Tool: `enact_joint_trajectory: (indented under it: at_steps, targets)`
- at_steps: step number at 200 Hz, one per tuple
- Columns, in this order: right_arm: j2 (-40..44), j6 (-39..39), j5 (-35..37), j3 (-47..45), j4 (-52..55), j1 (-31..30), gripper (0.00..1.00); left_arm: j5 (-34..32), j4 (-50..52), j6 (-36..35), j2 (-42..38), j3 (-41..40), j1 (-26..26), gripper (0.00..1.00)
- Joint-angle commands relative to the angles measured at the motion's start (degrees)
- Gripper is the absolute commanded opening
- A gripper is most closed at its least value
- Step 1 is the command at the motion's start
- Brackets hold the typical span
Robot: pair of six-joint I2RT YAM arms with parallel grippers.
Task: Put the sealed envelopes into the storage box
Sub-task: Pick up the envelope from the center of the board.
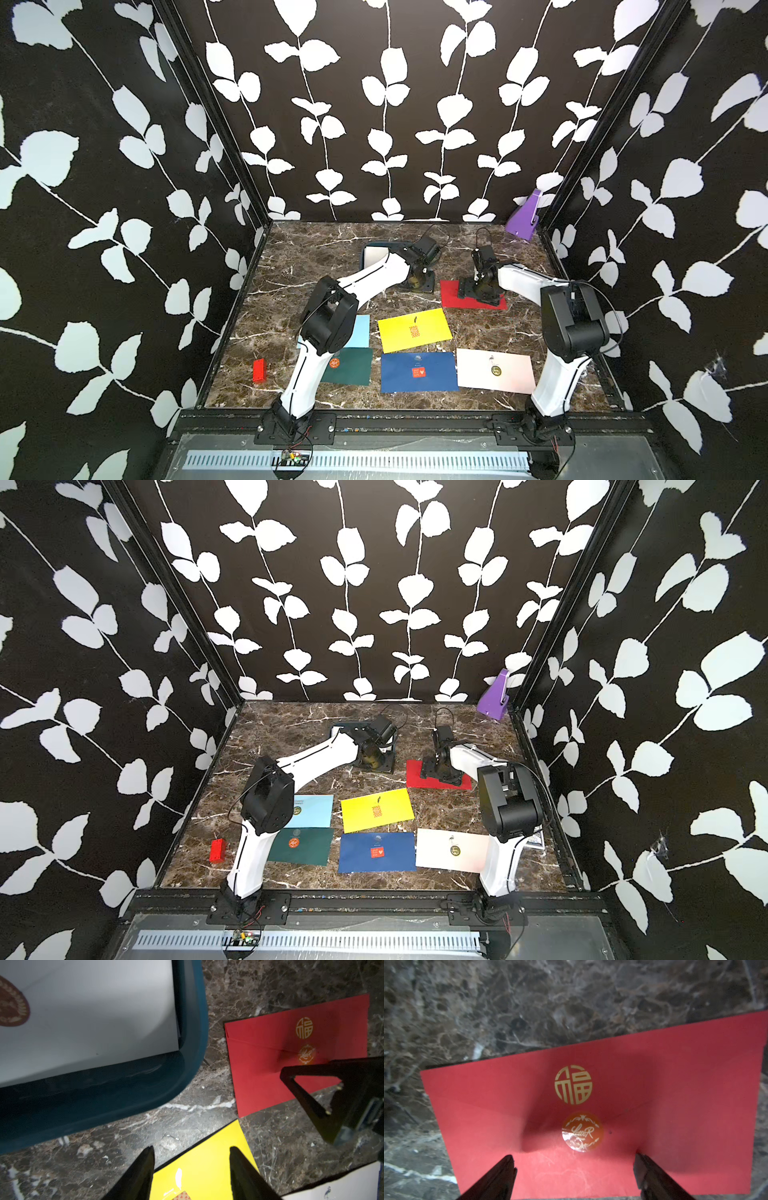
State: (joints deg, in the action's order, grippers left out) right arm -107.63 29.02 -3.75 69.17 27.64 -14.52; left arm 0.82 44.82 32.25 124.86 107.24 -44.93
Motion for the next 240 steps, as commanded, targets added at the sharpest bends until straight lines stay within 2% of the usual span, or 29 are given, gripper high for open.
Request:
enact_joint_trajectory:
  at_steps: [1,26,47,73,110,148,240]
  targets:
    - [-2.25,3.01,-4.36,-0.85,0.18,-0.45,0.9,-0.11,-1.04,3.46,0.71,2.45,-0.47,0.61]
    - [1.69,4.14,-4.31,-1.84,-0.32,-0.5,0.96,-0.69,-1.81,5.49,3.45,5.02,-1.13,0.62]
    - [5.68,2.71,-1.32,-1.5,2.18,0.13,0.99,-0.83,-2.08,6.07,6.13,7.88,-1.5,0.62]
    - [8.17,-1.15,1.14,-1.11,5.65,3.61,0.99,-1.18,-2.21,6.15,9.0,11.14,-2.09,0.63]
    - [7.58,-6.46,2.54,-0.68,9.31,9.18,0.99,-2.36,-3.63,6.02,11.49,12.57,-2.7,0.63]
    - [4.47,-9.84,-2.63,-0.36,8.75,12.63,0.99,-3.32,-4.7,5.18,14.16,13.84,-3.09,0.64]
    - [-1.44,-14.09,-16.35,0.69,5.49,13.03,0.99,0.7,-5.6,3.3,17.12,13.87,-3.16,0.64]
